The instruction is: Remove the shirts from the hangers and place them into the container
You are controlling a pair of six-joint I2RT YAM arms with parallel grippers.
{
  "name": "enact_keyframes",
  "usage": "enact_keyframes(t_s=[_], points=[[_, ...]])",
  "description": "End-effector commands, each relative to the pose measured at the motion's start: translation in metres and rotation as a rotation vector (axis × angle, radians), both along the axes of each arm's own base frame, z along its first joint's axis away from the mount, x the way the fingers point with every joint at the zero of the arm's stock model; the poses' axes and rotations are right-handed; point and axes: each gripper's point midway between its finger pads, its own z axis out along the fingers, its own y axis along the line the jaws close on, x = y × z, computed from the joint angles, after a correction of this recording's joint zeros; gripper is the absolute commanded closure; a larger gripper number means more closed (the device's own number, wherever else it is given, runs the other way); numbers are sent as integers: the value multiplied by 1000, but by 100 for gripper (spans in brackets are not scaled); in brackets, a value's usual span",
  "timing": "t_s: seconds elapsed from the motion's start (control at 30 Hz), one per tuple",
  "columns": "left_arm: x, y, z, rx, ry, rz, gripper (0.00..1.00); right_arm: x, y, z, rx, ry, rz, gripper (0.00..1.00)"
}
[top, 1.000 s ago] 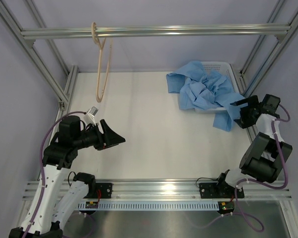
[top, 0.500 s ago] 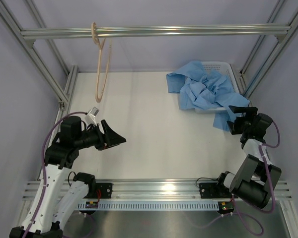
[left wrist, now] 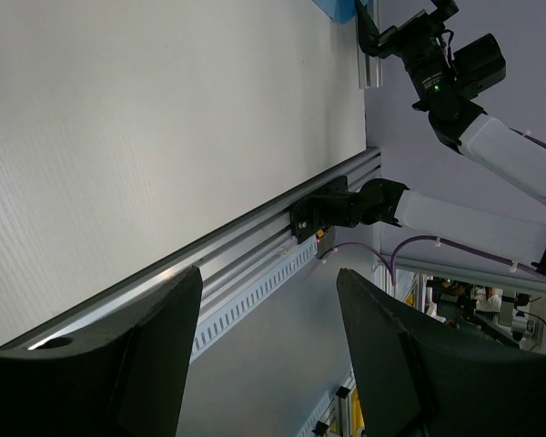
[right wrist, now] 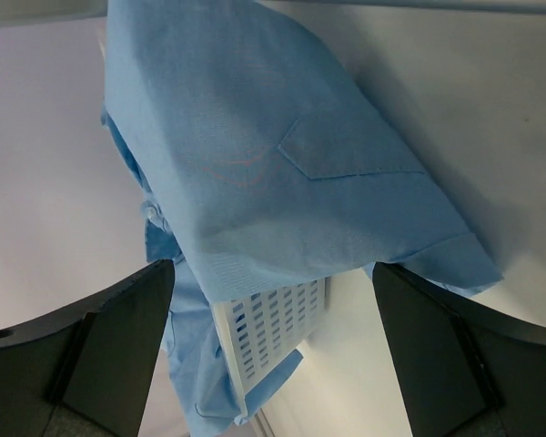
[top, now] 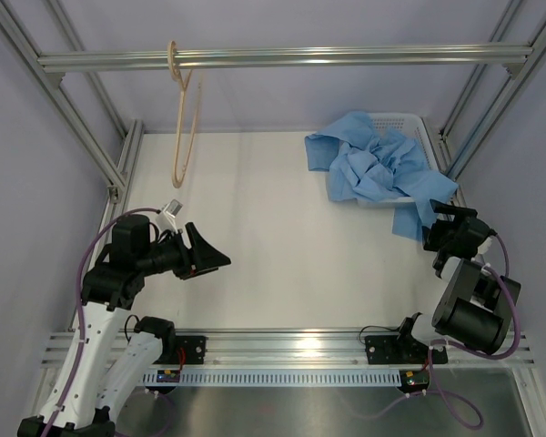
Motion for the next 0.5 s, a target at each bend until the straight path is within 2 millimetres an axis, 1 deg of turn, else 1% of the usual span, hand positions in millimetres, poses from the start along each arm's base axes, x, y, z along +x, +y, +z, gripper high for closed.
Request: enact_keyframes(t_s=[0.0, 0.07, 0.1, 0.13, 0.2, 0.23, 0.27, 0.3, 0.33, 0.37, 0.43, 0.47], points=[[-6, -3, 10, -25, -23, -24, 34, 4, -21, 19, -90, -60, -82, 1], [-6, -3, 10, -27, -19, -24, 34, 8, -23, 20, -121, -49, -64, 1], [-5, -3, 11, -26, -19, -23, 34, 12, -26, 24, -149, -46, -53, 1], [-6, -3, 10, -23, -17, -23, 34, 14, -27, 21, -156, -33, -49, 1], [-6, -2, 9, -18, -8, -21, 34, 19, -34, 27, -196, -35, -54, 1], [-7, -2, 8, -17, -1, -22, 34, 21, -36, 25, -204, -24, -51, 1], [-7, -2, 8, -16, -2, -23, 34, 27, -40, 33, -237, -34, -41, 1], [-7, -2, 7, -13, 4, -21, 34, 30, -41, 30, -242, -19, -30, 1], [-8, -1, 7, -12, 9, -21, 34, 34, -41, 32, -259, -21, -13, 0], [-9, -1, 6, -10, 12, -22, 34, 42, -44, 44, -304, -32, 12, 1], [-9, -1, 3, -4, 22, -19, 34, 45, -47, 38, -312, 16, 32, 1], [-10, -1, 2, -4, 24, -19, 34, 50, -50, 44, -332, 12, 37, 2]])
